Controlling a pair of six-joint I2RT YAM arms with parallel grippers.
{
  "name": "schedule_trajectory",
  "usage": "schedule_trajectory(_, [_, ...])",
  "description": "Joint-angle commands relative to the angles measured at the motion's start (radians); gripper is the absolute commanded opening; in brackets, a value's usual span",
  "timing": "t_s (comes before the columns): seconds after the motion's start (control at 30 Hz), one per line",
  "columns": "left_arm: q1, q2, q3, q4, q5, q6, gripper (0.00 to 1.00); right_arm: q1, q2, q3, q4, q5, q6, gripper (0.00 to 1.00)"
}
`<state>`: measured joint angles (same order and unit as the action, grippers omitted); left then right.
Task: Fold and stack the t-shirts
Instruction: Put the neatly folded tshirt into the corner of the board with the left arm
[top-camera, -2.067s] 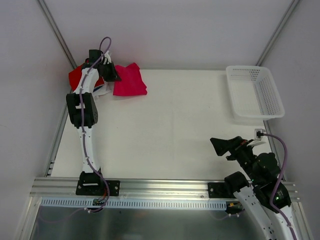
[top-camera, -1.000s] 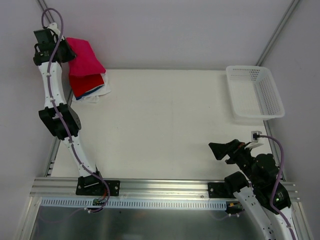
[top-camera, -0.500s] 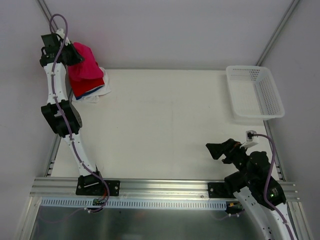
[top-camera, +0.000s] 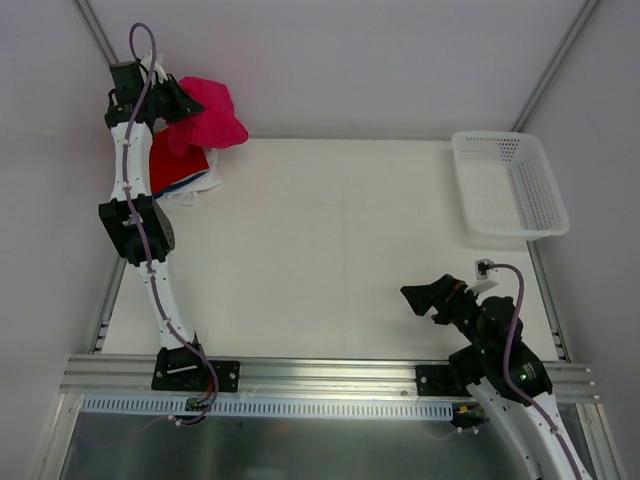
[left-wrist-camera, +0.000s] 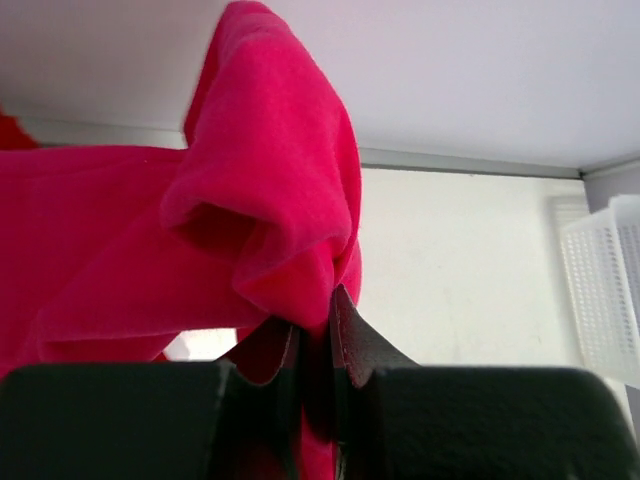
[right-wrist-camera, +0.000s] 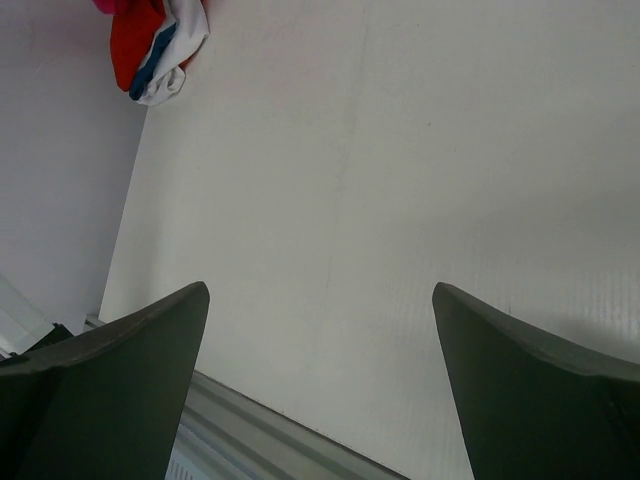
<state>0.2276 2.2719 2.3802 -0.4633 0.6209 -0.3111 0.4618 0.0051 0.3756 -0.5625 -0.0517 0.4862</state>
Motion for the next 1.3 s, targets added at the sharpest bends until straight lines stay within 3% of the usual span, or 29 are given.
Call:
schedule_trajectory(0.0, [-0.056, -0.080, 0.075, 0.110, 0.138, -0.048, 0.00, 0.006, -0.005, -0.023, 0.145, -0.048, 0.025, 0.99])
schedule_trajectory(0.13, [-0.097, -0.104, 0.083, 0.112, 0.053, 0.029, 0.00, 0.005, 0.055, -0.033, 0.185, -0.068, 0.028, 1.00])
schedule_trajectory(0.27, [-0.042, -0.112, -0.005, 0.109, 0.047, 0.023, 0.00, 0.005, 0.042, -0.035, 0.168, -0.057, 0.014, 0.99])
schedule_trajectory(0.4, [0.016, -0.187, -0.165, 0.109, -0.187, 0.124, 0.00, 0.005, 0.022, -0.035, 0.148, -0.045, 0.002, 0.99])
schedule_trajectory(0.63, [0.041, -0.187, -0.217, 0.092, -0.479, 0.174, 0.00, 0.005, 0.033, -0.021, 0.125, -0.043, -0.034, 0.99])
schedule_trajectory(0.9, [0.075, -0.155, -0.315, 0.092, -0.615, 0.173, 0.00, 0.003, 0.049, -0.033, 0.128, -0.040, -0.040, 0.99])
schedule_trajectory(1.13, [0.084, -0.109, -0.400, 0.091, -0.869, 0.161, 0.00, 0.005, 0.053, -0.040, 0.128, -0.033, -0.044, 0.99])
schedule_trajectory(1.27, [0.134, -0.107, -0.426, 0.091, -0.871, 0.132, 0.00, 0.005, 0.059, -0.047, 0.131, -0.030, -0.047, 0.99])
